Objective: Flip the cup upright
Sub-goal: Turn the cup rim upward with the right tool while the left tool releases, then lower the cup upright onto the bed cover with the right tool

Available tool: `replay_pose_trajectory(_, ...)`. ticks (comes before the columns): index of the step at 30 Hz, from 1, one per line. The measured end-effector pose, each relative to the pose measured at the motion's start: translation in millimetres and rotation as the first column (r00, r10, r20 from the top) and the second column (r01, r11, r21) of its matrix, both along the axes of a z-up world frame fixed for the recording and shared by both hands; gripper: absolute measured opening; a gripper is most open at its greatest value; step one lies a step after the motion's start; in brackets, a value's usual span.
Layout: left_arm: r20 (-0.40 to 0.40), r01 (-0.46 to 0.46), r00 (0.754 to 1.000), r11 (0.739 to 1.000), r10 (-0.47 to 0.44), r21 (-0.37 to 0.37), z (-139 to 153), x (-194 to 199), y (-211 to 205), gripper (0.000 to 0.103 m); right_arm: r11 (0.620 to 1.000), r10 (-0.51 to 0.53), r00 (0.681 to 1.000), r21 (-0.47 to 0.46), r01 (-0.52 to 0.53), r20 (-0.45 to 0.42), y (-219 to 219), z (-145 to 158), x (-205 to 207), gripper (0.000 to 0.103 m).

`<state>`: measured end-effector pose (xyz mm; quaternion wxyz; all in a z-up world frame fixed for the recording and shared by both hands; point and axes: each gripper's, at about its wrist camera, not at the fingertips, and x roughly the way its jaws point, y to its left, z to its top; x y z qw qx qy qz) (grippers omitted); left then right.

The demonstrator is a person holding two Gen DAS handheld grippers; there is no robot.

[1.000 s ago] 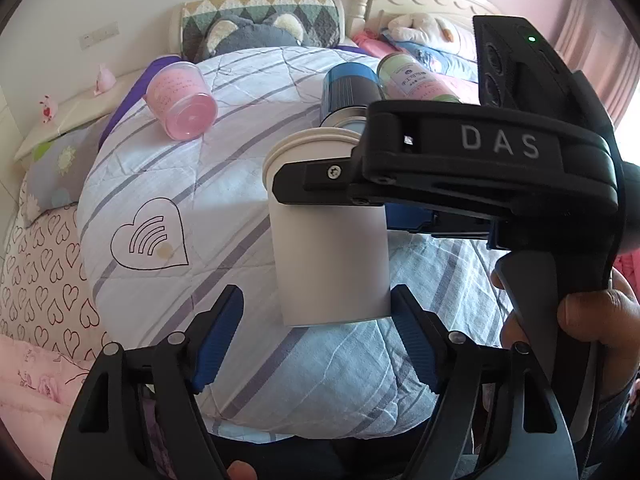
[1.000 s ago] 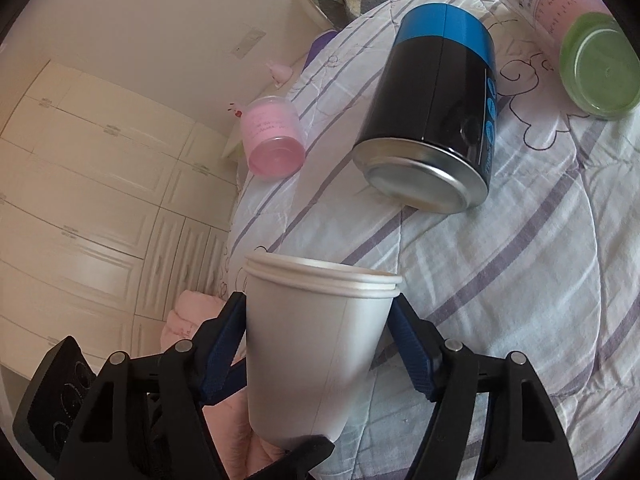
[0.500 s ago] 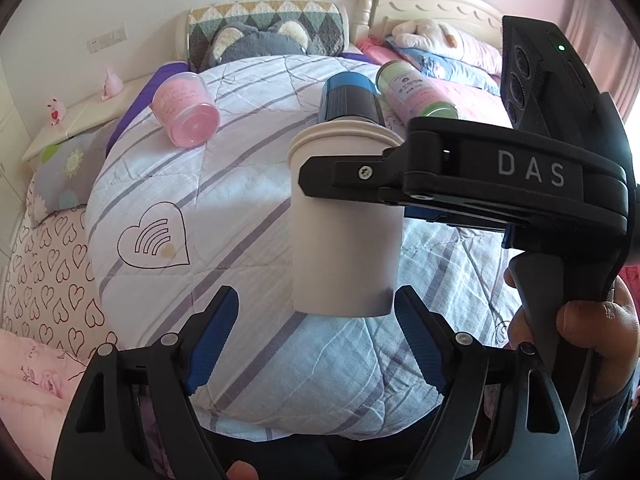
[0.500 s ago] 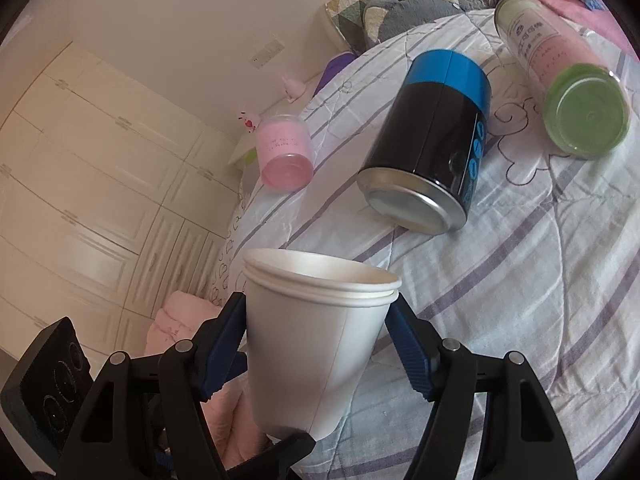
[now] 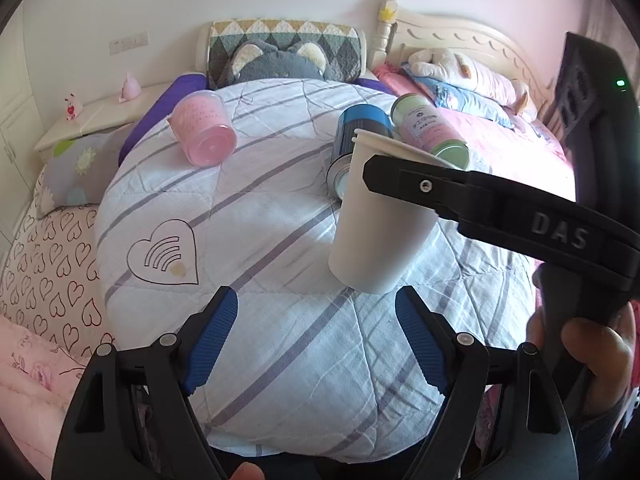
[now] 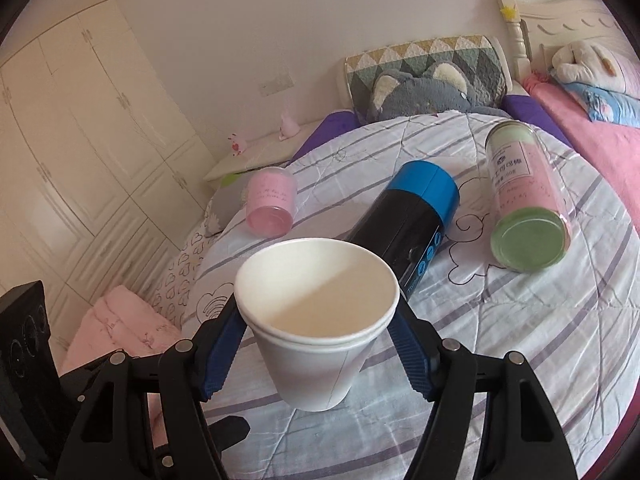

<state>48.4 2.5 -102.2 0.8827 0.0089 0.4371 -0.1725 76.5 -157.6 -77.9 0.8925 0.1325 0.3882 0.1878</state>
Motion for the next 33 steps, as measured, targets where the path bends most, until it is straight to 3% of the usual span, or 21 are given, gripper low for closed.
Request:
replay_pose_trajectory(10,-0.03,-0.031,0.999,0.999,0.031,0.015,-23.3,16.0,-6.1,0.083,0.996,0.055,0.997,-0.08,-0.051,0.061,13.8,0.8,-3.7,0.071)
replay_pose_trajectory(15,0.015,-0.061,0.998,0.997,0.06,0.042,-27.6,17.4,-9.4,0.083,0.986,0.088,0.99,-0.148,-0.071,0.109,20.5,1.6,-8.6,0.071)
replay_pose_trajectory(20,0.009,-0.071,0.997,0.997,0.07,0.017,-29.8,18.5,-8.1,0.083,0.974,0.128,0.982,-0.206,-0.098,0.138,25.1,-3.9,-10.9,0.07)
replay_pose_trajectory(33,0.06,-0.083,0.995,0.996,0.082,0.023,-29.2,13.6,-11.0,0.085,0.954,0.178,0.957,-0.279,-0.112,0.227,32.6,-7.4,-28.0,0.07)
